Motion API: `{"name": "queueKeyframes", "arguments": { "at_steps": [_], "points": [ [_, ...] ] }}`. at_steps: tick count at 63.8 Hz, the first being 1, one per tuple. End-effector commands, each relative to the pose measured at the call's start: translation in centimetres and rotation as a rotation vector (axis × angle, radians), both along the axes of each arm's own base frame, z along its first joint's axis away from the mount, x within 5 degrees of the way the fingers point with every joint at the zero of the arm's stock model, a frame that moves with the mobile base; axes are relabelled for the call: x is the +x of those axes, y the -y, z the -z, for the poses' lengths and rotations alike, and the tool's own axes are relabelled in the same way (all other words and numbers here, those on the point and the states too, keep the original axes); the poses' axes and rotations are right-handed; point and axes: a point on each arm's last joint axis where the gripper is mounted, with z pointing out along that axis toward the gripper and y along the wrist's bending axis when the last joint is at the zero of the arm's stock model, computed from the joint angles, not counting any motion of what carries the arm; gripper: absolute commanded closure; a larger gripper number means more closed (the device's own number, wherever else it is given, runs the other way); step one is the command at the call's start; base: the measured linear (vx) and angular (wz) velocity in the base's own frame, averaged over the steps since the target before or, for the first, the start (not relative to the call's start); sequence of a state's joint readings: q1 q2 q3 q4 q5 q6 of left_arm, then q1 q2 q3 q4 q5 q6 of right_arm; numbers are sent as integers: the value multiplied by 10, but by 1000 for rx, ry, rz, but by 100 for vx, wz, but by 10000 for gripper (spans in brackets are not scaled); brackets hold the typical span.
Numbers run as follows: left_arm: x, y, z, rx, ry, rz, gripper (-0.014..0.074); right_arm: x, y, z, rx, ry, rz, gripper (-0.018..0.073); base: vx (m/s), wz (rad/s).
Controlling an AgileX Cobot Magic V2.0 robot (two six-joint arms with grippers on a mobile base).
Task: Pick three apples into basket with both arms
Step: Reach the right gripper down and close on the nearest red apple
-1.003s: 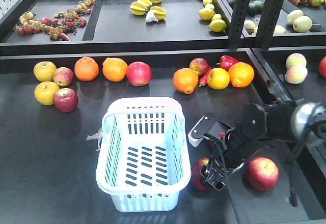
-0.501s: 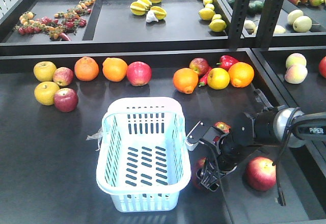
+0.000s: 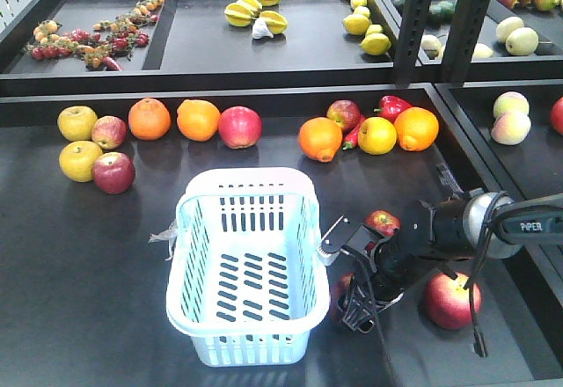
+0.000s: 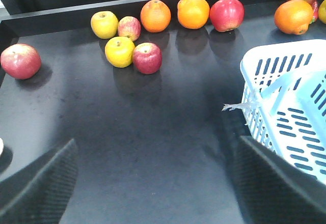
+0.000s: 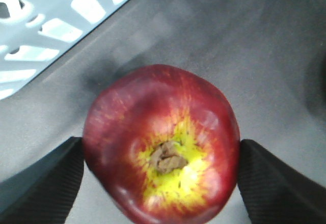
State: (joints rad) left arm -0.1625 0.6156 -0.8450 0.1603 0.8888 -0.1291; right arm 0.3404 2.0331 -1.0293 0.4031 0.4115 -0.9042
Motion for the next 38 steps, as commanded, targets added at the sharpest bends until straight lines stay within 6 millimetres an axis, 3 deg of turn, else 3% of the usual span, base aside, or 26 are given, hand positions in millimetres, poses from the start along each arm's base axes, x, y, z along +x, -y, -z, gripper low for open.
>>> {"name": "queueKeyframes", "arguments": {
  "at_steps": [1,11,38],
  "points": [
    [3,0,-12,-14,79,-1,6,8,-3,-20,34,65,21,202,0,0],
    [3,0,-12,-14,79,-1,6,6,-3,-20,37,36,27,273,0,0],
    [3,0,-12,-14,79,-1,6,-4,4,-20,-22,-74,76,274,0,0]
  ]
}}
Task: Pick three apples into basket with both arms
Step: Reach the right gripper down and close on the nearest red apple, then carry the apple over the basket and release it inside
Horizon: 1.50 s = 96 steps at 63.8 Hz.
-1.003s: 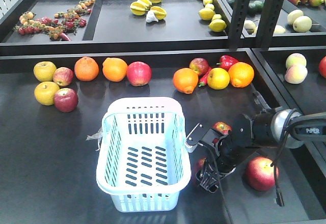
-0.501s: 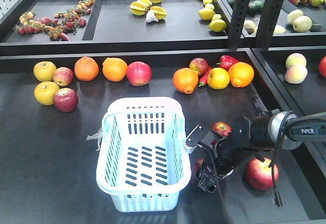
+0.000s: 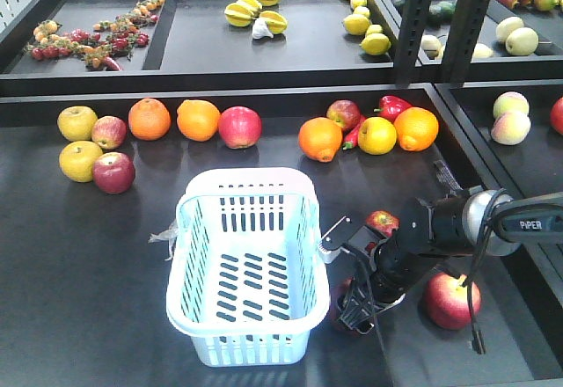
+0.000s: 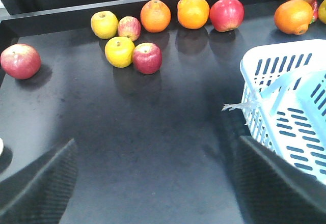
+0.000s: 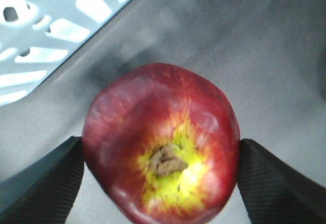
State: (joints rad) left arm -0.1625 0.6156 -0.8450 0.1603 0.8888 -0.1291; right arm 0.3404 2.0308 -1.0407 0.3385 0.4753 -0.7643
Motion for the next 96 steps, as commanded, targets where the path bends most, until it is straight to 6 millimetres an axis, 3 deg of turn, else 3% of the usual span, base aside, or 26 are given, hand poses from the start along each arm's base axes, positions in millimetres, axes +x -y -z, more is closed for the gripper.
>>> {"name": "queueKeyframes", "arguments": {
  "at_steps": [1,36,44,68,80,88,96],
  "points": [
    [3,0,-12,-14,79,-1,6,-1,3,-19,-14,-7,10,274,0,0],
    [3,0,-12,-14,79,-1,6,-9,22,-80,-40,68,82,274,0,0],
    [3,0,-12,-14,79,-1,6,-12,33,-105,-19,109,123,274,0,0],
    [3,0,-12,-14,79,-1,6,-45,33,-193,167,326,152,274,0,0],
    [3,0,-12,-14,79,-1,6,-63,9,-219,384,370,43,274,0,0],
    [3,0,-12,-14,79,-1,6,-74,-26,-217,414,400,-127,274,0,0],
    [3,0,-12,-14,79,-1,6,-73,-57,-204,400,465,-189,274,0,0]
  ]
}}
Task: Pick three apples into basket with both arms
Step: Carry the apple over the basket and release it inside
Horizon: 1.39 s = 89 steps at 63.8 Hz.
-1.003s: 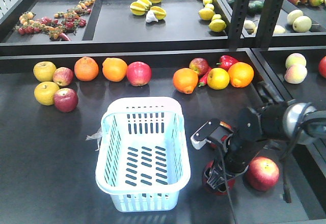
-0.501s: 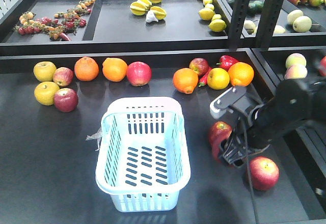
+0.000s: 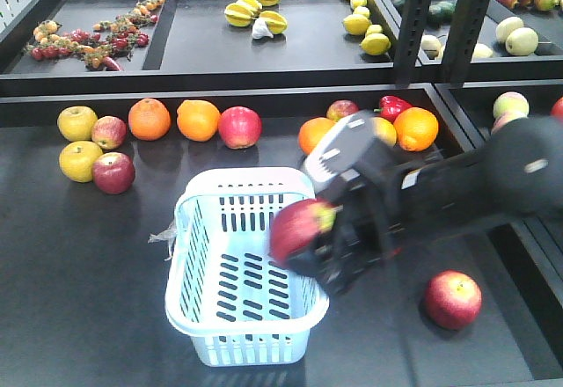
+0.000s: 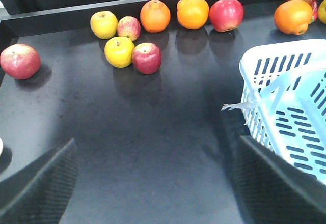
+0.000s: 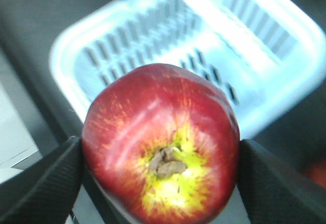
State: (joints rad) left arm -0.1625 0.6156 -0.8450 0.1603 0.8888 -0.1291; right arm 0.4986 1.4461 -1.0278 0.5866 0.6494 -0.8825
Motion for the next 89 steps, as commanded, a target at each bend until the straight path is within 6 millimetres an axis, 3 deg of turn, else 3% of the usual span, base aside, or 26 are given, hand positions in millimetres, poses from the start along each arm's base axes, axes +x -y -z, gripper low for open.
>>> {"name": "queueKeyframes", "arguments": {
  "at_steps": [1,9,21,30,50,57,77,89],
  "points": [
    [3,0,-12,-14,79,-1,6,5,-20,-10,49,145,5,274,0,0],
    [3,0,-12,-14,79,-1,6,12,-40,8,33,174,2,274,0,0],
    [3,0,-12,-14,79,-1,6,26,-46,37,0,138,38,270,0,0],
    [3,0,-12,-14,79,-1,6,29,-47,45,-14,121,38,225,0,0],
    [3,0,-12,-14,79,-1,6,29,-47,45,-11,121,44,-44,0,0],
    [3,0,-12,-14,79,-1,6,31,-47,44,1,127,66,-99,0,0],
    [3,0,-12,-14,79,-1,6,26,-46,42,14,78,80,-105,0,0],
    [3,0,-12,-14,79,-1,6,13,-38,21,5,72,49,-92,0,0]
  ]
}}
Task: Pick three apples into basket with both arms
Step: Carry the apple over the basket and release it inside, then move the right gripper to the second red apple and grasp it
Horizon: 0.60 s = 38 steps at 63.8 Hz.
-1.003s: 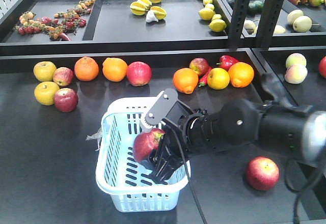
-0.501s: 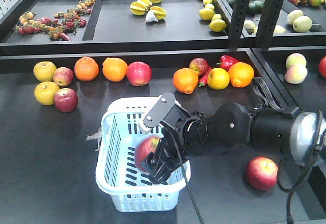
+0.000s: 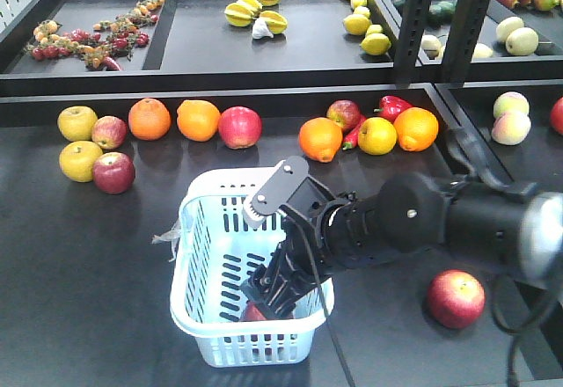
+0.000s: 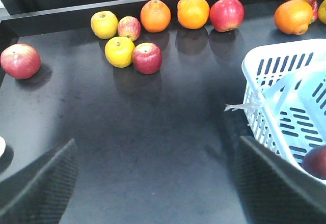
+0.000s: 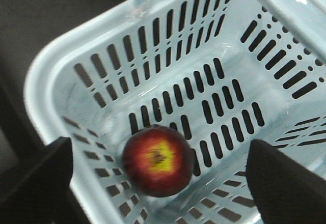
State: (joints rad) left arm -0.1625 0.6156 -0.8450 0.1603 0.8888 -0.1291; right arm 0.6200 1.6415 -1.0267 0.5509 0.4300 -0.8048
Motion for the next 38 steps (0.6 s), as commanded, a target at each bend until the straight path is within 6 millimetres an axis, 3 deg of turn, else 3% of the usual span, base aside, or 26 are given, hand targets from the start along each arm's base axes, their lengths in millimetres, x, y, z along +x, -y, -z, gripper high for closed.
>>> {"name": "queueKeyframes", "arguments": {
  "at_steps": [1,8,19,30,38],
  "points": [
    [3,0,-12,-14,79,-1,6,-4,8,-36,49,82,21,-92,0,0],
    [3,0,-12,-14,79,-1,6,-3,28,-51,42,94,99,-90,0,0],
    [3,0,-12,-14,79,-1,6,22,83,-60,31,99,330,-83,0,0],
    [3,0,-12,-14,79,-1,6,56,139,-38,6,68,537,-74,0,0],
    [3,0,-12,-14,79,-1,6,77,160,-15,-5,40,622,-69,0,0]
  ]
}}
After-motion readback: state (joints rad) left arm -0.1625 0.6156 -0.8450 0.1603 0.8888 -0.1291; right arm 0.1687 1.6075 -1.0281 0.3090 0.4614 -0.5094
